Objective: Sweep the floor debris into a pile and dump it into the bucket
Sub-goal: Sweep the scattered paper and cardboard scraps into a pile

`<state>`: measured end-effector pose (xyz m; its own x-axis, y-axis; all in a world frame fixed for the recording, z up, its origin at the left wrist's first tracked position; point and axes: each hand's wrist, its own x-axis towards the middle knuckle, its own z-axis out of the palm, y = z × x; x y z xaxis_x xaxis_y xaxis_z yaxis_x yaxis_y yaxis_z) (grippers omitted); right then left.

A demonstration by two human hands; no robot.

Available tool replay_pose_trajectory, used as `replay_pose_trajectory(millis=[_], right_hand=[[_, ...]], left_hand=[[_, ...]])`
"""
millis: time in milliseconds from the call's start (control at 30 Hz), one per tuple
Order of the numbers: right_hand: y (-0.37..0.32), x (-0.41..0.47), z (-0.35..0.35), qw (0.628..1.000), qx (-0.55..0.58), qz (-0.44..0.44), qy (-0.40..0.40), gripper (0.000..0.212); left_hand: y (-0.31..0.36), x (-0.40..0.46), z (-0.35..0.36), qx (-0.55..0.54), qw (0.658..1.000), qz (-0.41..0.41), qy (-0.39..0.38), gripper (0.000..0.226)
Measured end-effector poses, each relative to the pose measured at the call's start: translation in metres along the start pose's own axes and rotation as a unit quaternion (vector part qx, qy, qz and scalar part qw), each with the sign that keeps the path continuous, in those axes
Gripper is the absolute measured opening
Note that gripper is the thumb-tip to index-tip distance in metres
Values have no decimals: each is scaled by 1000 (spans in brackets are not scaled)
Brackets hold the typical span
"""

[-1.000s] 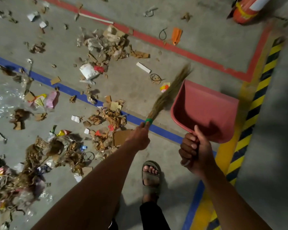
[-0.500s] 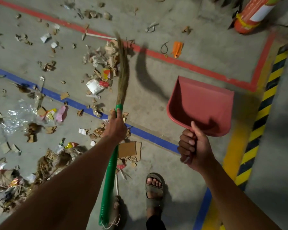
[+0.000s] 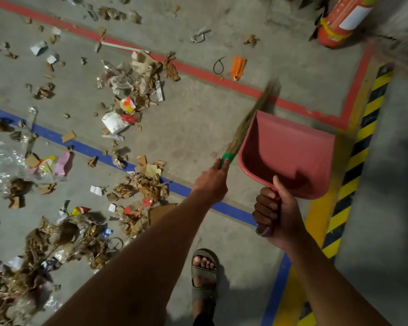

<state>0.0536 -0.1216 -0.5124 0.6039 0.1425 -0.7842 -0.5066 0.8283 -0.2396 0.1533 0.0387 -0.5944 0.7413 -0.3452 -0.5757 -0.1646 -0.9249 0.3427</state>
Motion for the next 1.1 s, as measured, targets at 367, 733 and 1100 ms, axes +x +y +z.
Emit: replay_pose_trajectory(millis=[367,733,1100], right_hand=[[-33,28,10,1000,-30,8,4,47],[-101,14,49,1000,-3,-3,-30,47],[-203,59,56,999,-25,-33,22,48]], left_hand=[[-65,41,-60,-65,974,-178,125,60],[30,44,-77,-83,988,-57,120,70],[100,189,-108,59,993,70,-69,94]])
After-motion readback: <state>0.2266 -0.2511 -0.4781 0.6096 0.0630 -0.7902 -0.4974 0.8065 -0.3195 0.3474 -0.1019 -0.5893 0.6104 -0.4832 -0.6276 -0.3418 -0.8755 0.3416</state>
